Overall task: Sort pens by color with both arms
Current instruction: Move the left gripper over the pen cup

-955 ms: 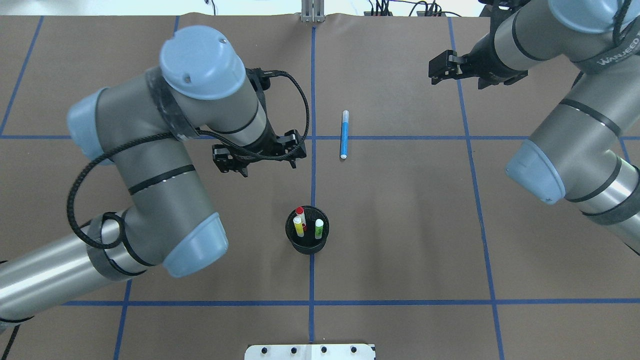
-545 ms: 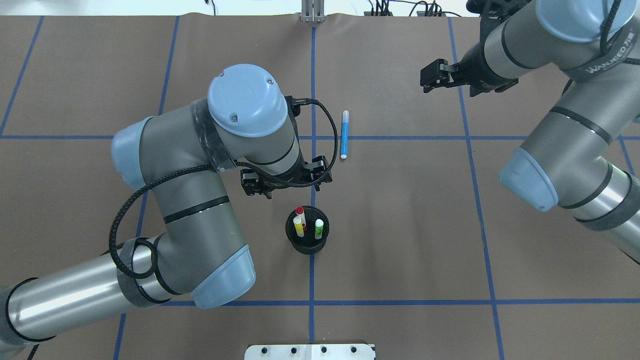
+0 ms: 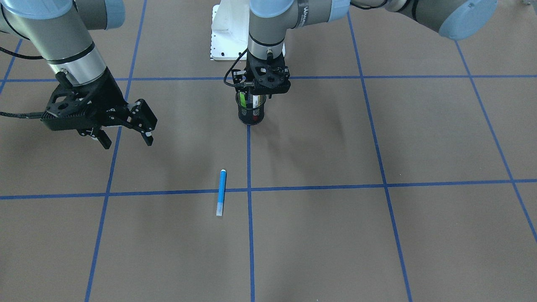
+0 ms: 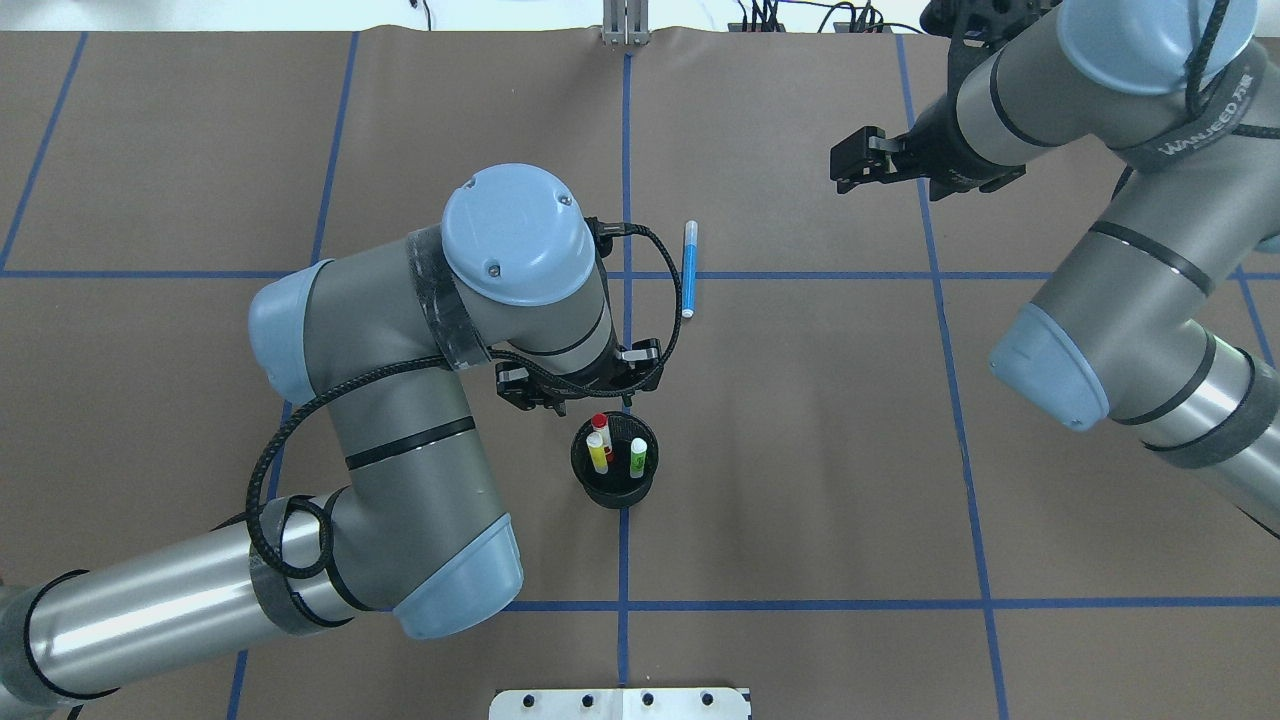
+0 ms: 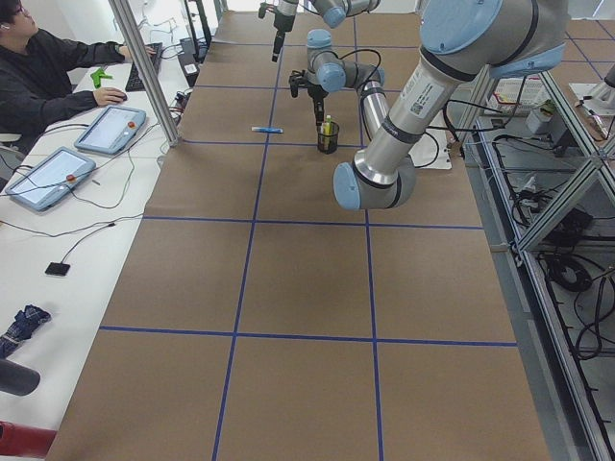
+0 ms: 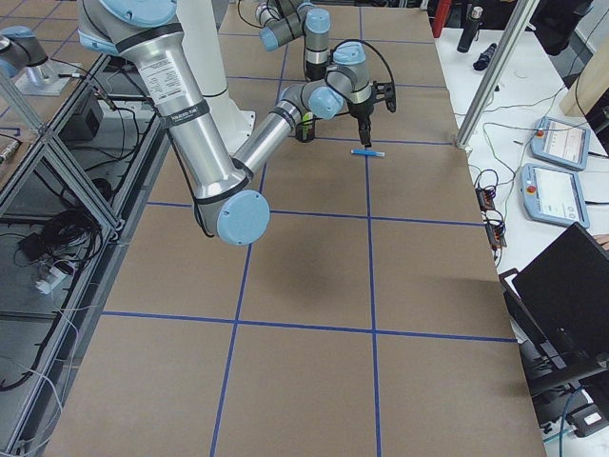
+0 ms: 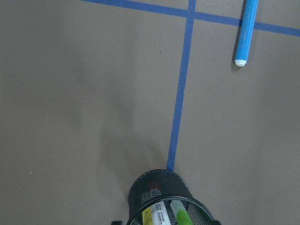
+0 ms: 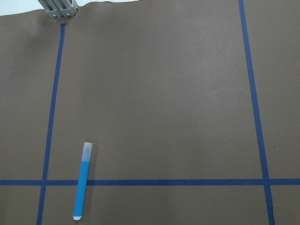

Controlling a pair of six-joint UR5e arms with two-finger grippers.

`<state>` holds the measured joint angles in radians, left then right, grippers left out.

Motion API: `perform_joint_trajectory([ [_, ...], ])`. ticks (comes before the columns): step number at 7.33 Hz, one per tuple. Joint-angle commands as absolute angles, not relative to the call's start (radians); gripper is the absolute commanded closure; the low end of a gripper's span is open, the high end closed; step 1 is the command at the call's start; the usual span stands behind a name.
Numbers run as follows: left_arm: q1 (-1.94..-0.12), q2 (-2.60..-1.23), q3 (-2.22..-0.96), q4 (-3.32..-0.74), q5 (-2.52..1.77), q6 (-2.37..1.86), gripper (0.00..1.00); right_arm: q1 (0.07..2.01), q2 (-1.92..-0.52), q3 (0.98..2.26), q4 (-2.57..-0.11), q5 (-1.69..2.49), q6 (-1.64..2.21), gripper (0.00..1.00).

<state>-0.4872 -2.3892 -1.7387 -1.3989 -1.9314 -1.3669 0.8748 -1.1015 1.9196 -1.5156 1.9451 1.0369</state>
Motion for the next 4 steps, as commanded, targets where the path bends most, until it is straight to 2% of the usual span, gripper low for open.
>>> perform_joint_trajectory([
  [1, -0.483, -2.391, -1.730, -1.401, -1.933, -1.367, 0.37, 0.873, -1.101, 1.919, -1.516, 1.945, 1.037, 0.00],
  [2, -0.483, -2.391, -1.732, -1.401, -1.933, -1.368, 0.41, 0.874, -1.101, 1.919, -1.516, 1.945, 1.035, 0.00],
  [4, -0.476, -2.393, -1.733, -1.401, -1.933, -1.368, 0.43, 0.874, -1.101, 1.917, -1.516, 1.945, 1.035, 0.00],
])
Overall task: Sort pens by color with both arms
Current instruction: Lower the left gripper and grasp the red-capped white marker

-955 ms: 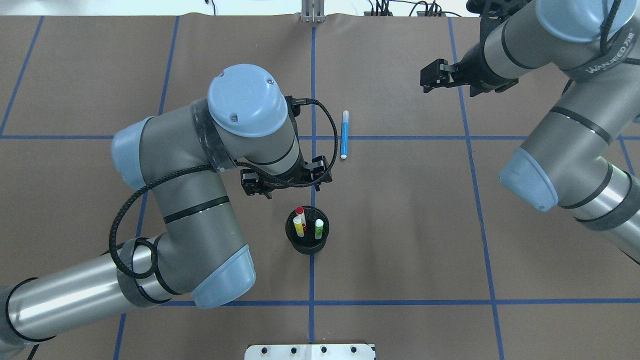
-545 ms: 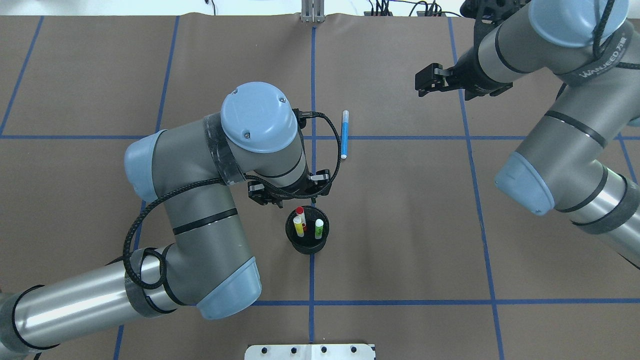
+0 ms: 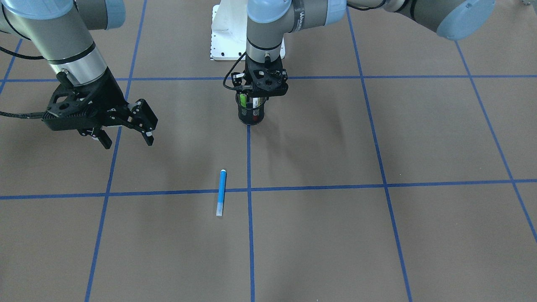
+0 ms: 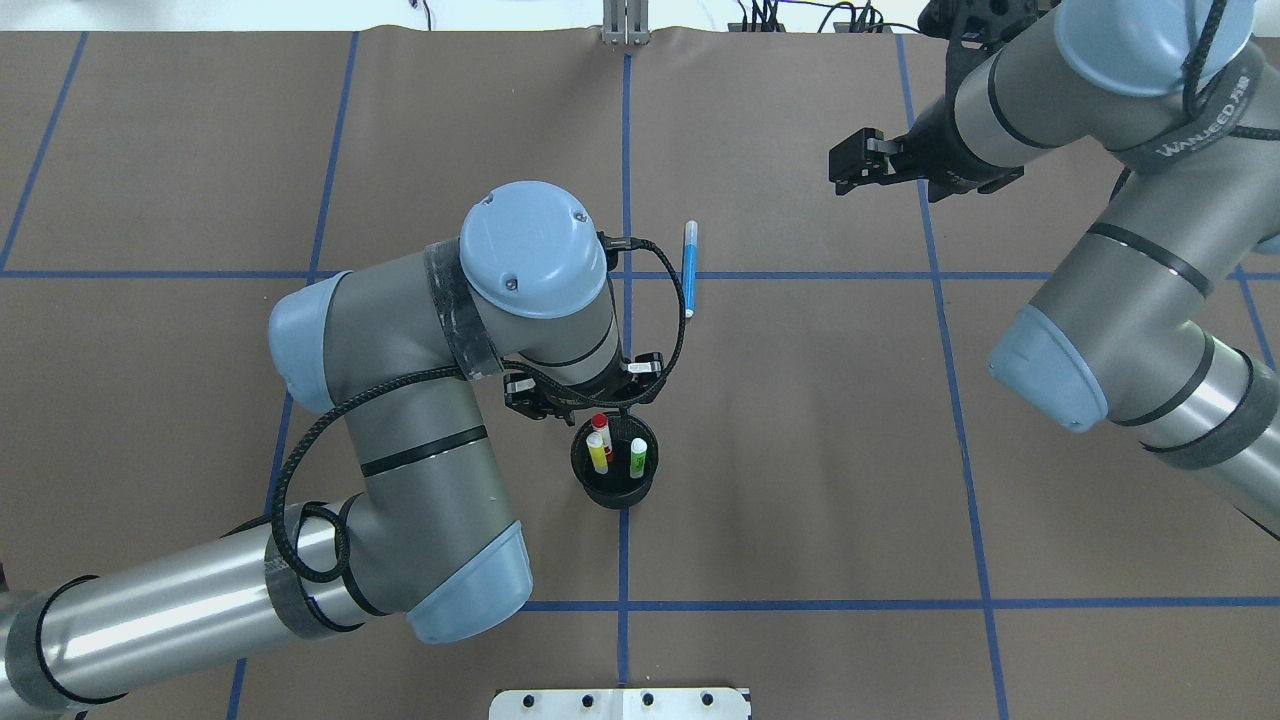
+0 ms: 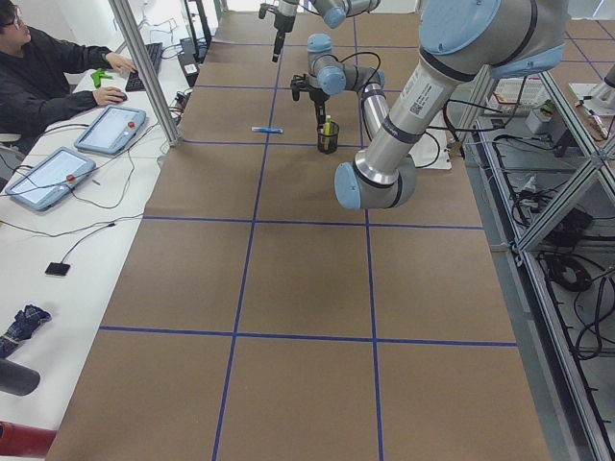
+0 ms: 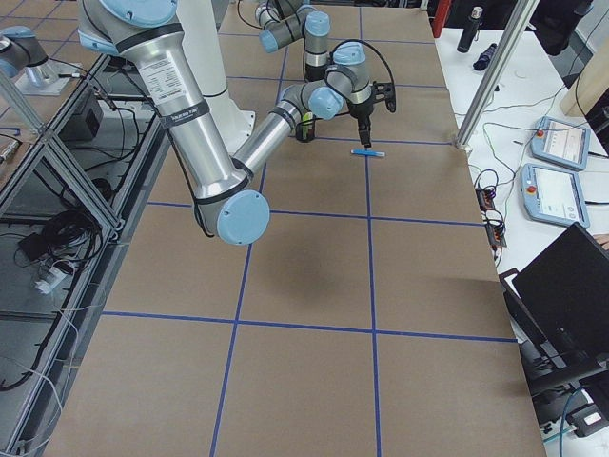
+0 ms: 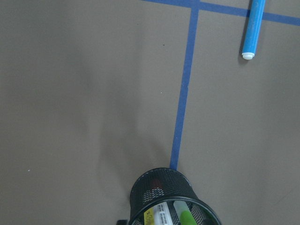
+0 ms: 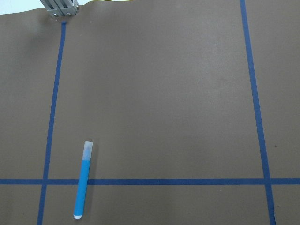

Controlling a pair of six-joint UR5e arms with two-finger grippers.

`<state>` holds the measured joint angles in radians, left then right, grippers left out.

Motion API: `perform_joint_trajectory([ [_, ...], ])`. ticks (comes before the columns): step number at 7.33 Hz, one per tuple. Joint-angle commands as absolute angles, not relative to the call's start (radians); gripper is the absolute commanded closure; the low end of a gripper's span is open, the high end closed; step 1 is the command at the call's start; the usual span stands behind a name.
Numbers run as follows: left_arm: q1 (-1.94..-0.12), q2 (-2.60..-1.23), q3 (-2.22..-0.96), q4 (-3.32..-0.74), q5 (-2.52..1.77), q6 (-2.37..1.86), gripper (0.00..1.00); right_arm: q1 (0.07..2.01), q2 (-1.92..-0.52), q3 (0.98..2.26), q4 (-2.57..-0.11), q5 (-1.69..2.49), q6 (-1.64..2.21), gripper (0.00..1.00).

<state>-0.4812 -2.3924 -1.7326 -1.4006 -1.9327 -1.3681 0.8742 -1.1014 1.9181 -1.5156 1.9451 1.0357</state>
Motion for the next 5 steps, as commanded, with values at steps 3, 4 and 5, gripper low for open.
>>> perform_joint_trajectory([
  [3, -0.463, -2.393, -1.733, -1.401, -1.933, -1.371, 0.48, 0.873, -1.101, 1.917, -1.516, 1.945, 1.035, 0.00],
  [4, -0.463, -2.393, -1.732, -1.401, -1.933, -1.371, 0.52, 0.874, -1.101, 1.916, -1.516, 1.945, 1.035, 0.00],
  [5, -0.463, -2.393, -1.732, -1.399, -1.933, -1.371, 0.56, 0.873, -1.103, 1.916, -1.516, 1.945, 1.034, 0.00],
])
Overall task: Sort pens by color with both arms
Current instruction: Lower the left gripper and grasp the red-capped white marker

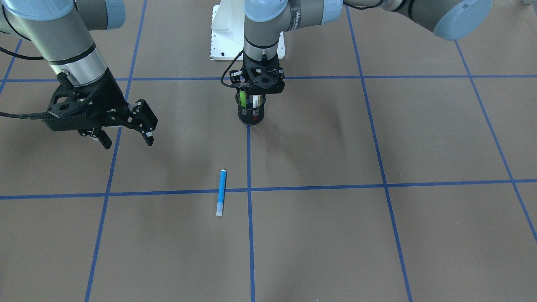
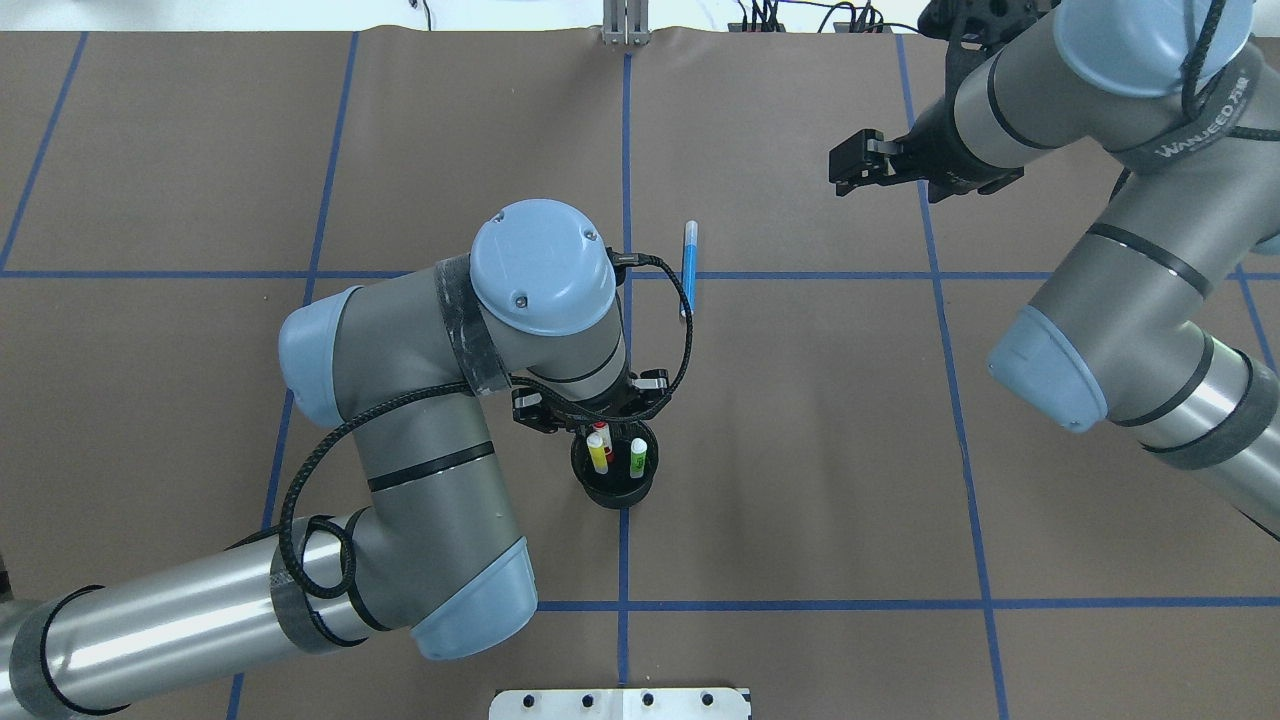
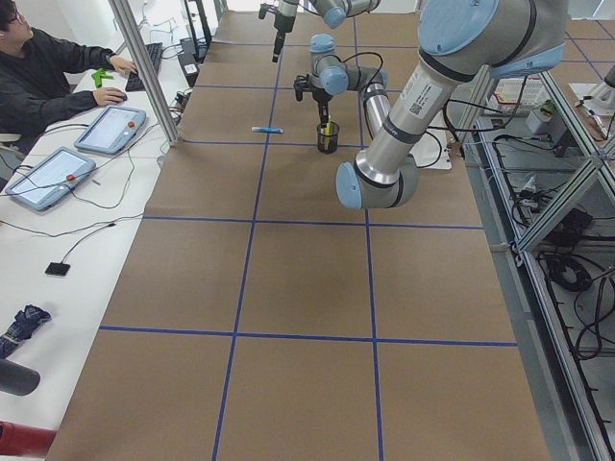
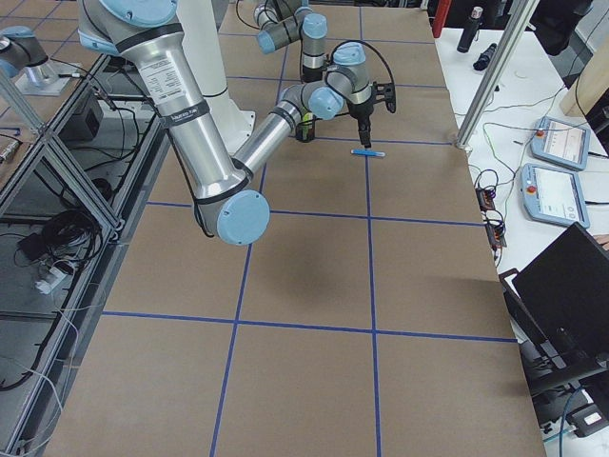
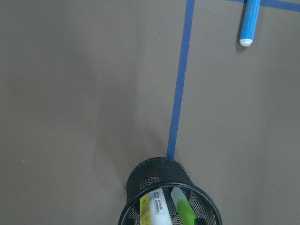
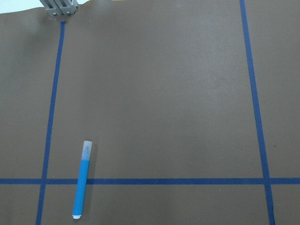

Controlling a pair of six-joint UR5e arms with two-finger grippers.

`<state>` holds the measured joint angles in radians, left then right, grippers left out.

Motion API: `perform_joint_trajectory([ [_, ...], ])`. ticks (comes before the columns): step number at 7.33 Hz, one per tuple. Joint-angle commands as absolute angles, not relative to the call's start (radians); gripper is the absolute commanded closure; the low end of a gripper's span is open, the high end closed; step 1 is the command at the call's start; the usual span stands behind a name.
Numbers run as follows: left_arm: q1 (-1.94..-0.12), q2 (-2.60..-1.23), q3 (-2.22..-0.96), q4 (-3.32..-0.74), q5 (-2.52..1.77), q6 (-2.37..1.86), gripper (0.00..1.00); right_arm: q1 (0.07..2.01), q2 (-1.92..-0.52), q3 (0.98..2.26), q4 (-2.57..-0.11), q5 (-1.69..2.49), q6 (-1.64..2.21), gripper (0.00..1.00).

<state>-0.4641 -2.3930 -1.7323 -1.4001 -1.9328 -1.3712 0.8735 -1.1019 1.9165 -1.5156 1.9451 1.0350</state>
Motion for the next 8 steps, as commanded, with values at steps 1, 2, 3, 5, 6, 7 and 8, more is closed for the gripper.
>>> perform_joint_trajectory([
  [1, -0.463, -2.393, -1.732, -1.397, -1.933, -1.371, 0.63, 0.873, -1.101, 1.914, -1.516, 1.942, 1.034, 0.00],
  [2, -0.463, -2.393, -1.732, -1.397, -1.933, -1.371, 0.73, 0.873, -1.103, 1.914, -1.516, 1.939, 1.034, 0.00],
  [3, -0.463, -2.391, -1.733, -1.397, -1.933, -1.371, 0.80, 0.873, -1.103, 1.913, -1.516, 1.937, 1.035, 0.00],
  [5, -0.465, -2.387, -1.738, -1.394, -1.933, -1.371, 0.84, 0.871, -1.104, 1.913, -1.516, 1.934, 1.035, 0.00],
  [6, -0.465, -2.387, -1.743, -1.394, -1.934, -1.371, 0.87, 0.871, -1.106, 1.914, -1.516, 1.934, 1.035, 0.00],
  [7, -0.468, -2.387, -1.761, -1.387, -1.934, -1.371, 0.92, 0.871, -1.106, 1.914, -1.516, 1.934, 1.035, 0.00],
  [8, -0.469, -2.385, -1.805, -1.338, -1.934, -1.371, 1.00, 0.870, -1.104, 1.914, -1.516, 1.933, 1.035, 0.00],
])
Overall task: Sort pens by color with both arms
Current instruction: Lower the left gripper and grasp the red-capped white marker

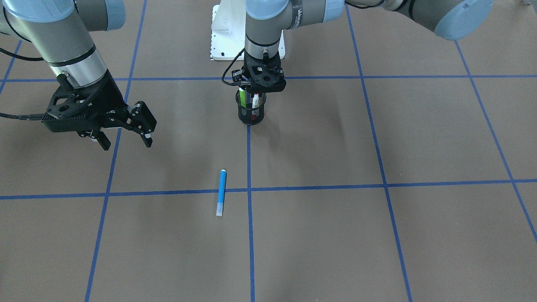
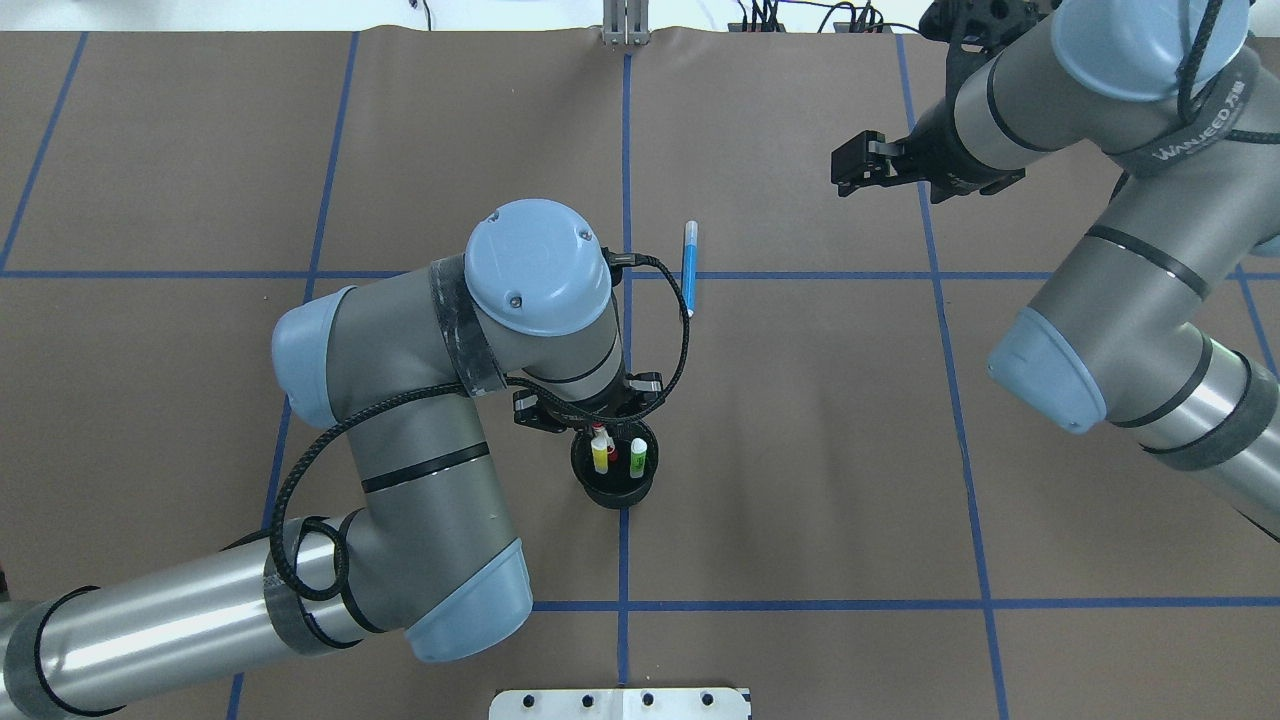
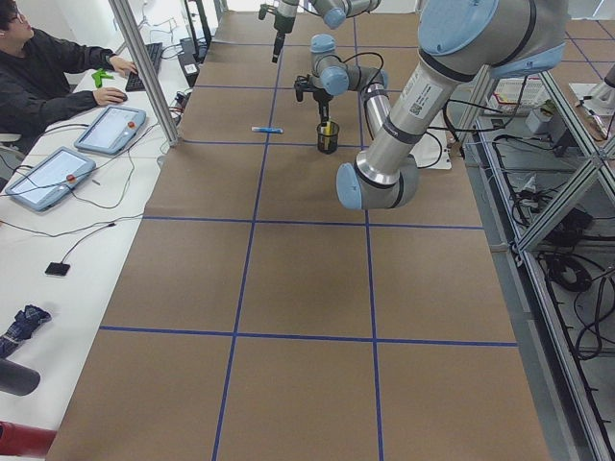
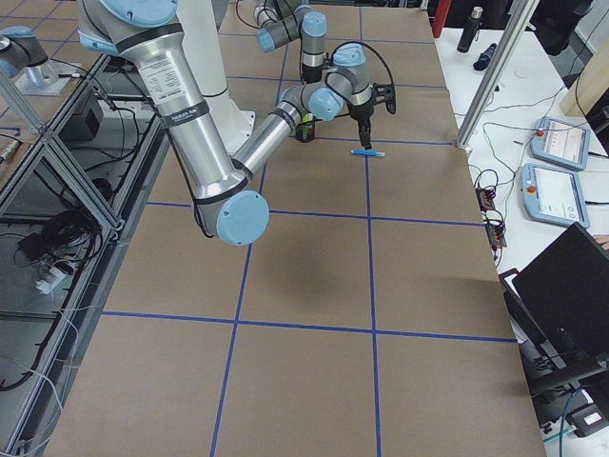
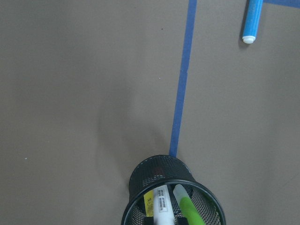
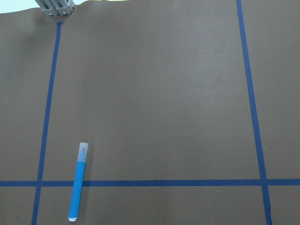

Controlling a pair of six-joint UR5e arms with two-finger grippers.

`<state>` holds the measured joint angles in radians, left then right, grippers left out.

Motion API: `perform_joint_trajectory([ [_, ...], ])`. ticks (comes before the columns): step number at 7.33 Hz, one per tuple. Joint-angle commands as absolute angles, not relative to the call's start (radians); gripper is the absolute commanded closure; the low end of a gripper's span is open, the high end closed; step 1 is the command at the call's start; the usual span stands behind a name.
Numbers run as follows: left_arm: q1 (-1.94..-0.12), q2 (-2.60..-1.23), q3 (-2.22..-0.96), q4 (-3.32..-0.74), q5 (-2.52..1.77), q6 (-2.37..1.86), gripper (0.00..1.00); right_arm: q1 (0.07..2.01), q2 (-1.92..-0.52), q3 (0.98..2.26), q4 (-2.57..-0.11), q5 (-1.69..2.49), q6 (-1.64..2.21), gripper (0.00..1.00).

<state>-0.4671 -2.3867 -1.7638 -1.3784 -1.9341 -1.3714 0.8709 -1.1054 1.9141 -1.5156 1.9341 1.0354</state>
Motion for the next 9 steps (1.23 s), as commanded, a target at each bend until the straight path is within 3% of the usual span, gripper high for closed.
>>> perform_joint_trajectory([
  [1, -0.471, -2.384, -1.868, -1.278, -1.934, -1.371, 1.00, 0.870, -1.104, 1.916, -1.516, 1.933, 1.037, 0.00],
  [6, -0.538, -2.388, -1.985, -1.226, -1.944, -1.368, 1.00, 0.864, -1.108, 1.919, -1.516, 1.925, 1.040, 0.00],
  [9, -0.642, -2.387, -1.979, -1.256, -1.993, -1.359, 1.00, 0.858, -1.106, 1.919, -1.516, 1.919, 1.042, 0.00],
])
